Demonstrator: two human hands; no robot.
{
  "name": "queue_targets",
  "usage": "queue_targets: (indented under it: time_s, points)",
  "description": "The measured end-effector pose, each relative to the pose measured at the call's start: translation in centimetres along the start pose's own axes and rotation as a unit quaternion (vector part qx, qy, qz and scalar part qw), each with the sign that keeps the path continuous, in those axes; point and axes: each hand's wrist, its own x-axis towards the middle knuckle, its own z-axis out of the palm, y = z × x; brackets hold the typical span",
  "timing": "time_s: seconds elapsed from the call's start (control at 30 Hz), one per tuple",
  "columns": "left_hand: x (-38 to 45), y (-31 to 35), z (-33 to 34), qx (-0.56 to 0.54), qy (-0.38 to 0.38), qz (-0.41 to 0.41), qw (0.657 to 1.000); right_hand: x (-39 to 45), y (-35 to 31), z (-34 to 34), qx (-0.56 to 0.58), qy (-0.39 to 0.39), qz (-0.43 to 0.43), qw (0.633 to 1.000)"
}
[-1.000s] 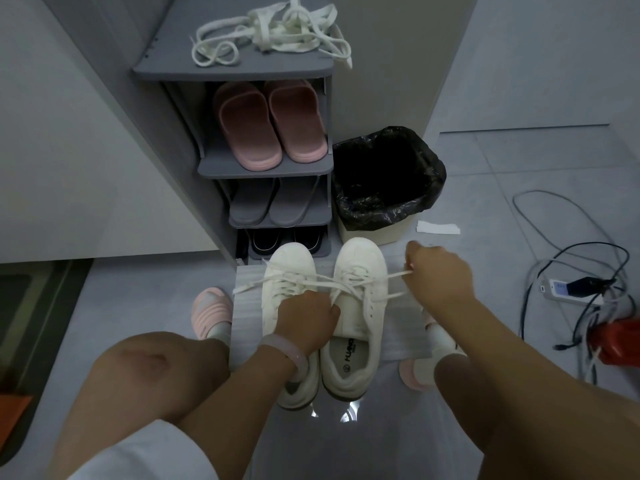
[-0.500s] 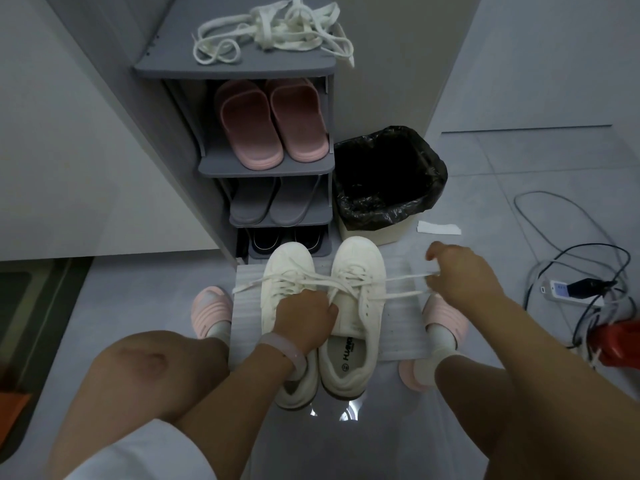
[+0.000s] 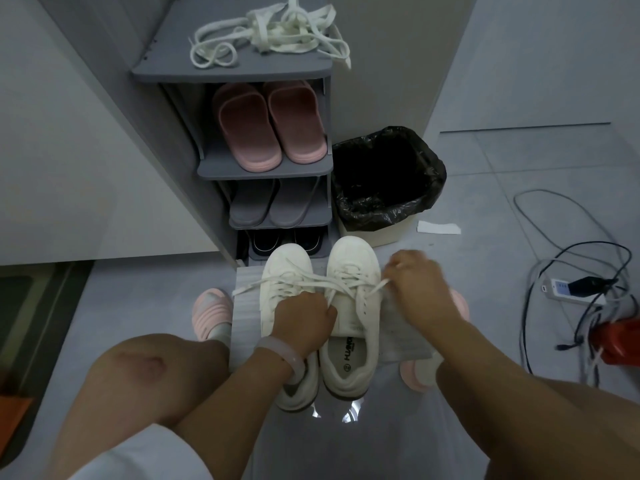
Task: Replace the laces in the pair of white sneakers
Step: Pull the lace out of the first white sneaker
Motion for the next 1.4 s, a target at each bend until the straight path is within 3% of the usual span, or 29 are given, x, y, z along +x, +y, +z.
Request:
queue_targets:
  time_s: [0.07,0.13,0.27,0.33,0.4,0.57,0.67,0.73,0.8,0.9,1.0,1.07,1.2,1.4]
  points:
    - [0.1,0.0,0.1,0.000,0.001,-0.002,1.000,0.4,2.7,-1.7,0.106,0.086,0.173,0.975]
    - [0.0,0.0,0.1,0.003,0.003,-0.001,1.000,0.3,5.2,-2.7,0.160,0.096,0.245,0.952]
    - [0.1,0.1,0.1,-0.006,0.005,-0.001,1.000,-0.4,2.8,-2.2,0.080,-0.123,0.044,0.988]
    - [0.0,0.0,0.0,-0.022,0.001,-0.001,1.000,-0.8,0.3,-1.1,0.058,-0.124,-0.056,0.989]
    - [-0.1,0.0,-0.1,-0.029,0.002,0.002,1.000,-0.8,-1.4,0.1,0.015,-0.070,-0.094,0.993]
    - [-0.2,0.0,-0.2,-0.019,0.003,0.004,1.000,-0.3,-1.9,0.6,-0.047,-0.041,-0.073,0.995]
    - [-0.1,0.0,-0.2,-0.014,0.002,0.004,1.000,0.2,0.2,-0.8,-0.026,0.041,0.073,0.996]
    - [-0.2,0.0,-0.2,-0.013,0.001,0.004,1.000,0.2,2.2,-1.8,0.024,0.102,0.180,0.978]
    - [-0.2,0.0,-0.2,-0.012,0.002,0.004,1.000,0.2,3.2,-2.1,0.041,0.080,0.162,0.983]
    - [0.0,0.0,-0.1,-0.008,0.002,0.003,1.000,0.1,2.2,-1.9,0.073,0.016,0.034,0.997]
    - [-0.2,0.0,-0.2,-0.012,0.002,0.005,1.000,-0.1,0.3,-0.8,0.033,-0.035,-0.073,0.996]
    - [-0.3,0.0,-0.3,-0.018,-0.001,0.004,1.000,-0.3,-0.7,0.2,0.004,-0.048,-0.091,0.995]
    - [-0.3,0.0,-0.4,-0.024,-0.002,0.003,1.000,-0.1,-0.7,0.4,-0.027,-0.032,-0.056,0.998]
    - [-0.6,0.3,-0.7,-0.007,-0.016,0.001,1.000,-0.2,2.0,-1.6,-0.019,0.073,0.126,0.989]
